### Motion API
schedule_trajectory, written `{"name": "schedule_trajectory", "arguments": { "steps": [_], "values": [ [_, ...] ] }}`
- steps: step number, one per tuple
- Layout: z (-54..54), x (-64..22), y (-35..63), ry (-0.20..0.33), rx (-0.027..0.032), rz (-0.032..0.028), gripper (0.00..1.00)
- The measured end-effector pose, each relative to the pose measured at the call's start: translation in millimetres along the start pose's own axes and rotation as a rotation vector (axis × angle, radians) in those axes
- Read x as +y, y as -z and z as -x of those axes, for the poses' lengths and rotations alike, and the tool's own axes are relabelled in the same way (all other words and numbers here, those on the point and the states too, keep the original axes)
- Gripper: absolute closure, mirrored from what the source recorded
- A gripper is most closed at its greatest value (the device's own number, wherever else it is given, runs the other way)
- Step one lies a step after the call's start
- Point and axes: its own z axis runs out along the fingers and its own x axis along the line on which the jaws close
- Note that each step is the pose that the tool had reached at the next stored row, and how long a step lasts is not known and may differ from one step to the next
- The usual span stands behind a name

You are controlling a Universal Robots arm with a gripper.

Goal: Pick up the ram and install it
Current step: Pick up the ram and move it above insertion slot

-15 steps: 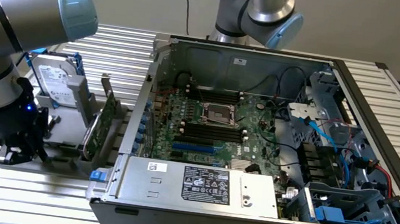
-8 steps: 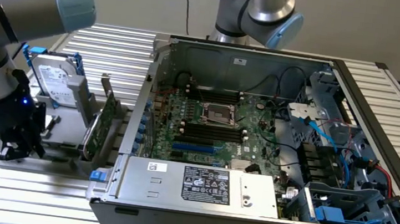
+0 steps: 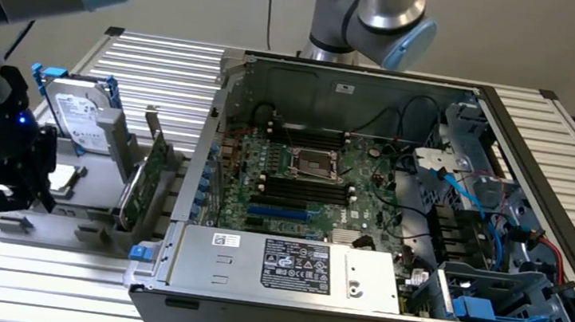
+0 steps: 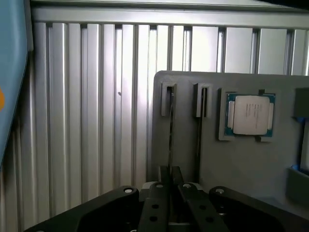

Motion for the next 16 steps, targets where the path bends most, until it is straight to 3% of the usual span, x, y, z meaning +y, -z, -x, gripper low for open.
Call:
{"name": "schedule_trajectory", "arguments": {
  "steps": [9,16],
  "values": [
    [-0.6,-23.3,41.1,0.004,0.0,0.0089,0.86],
    [-1.1,-48.0,73.2,0.006,-0.0002,0.0163,0.86]
  ]
}}
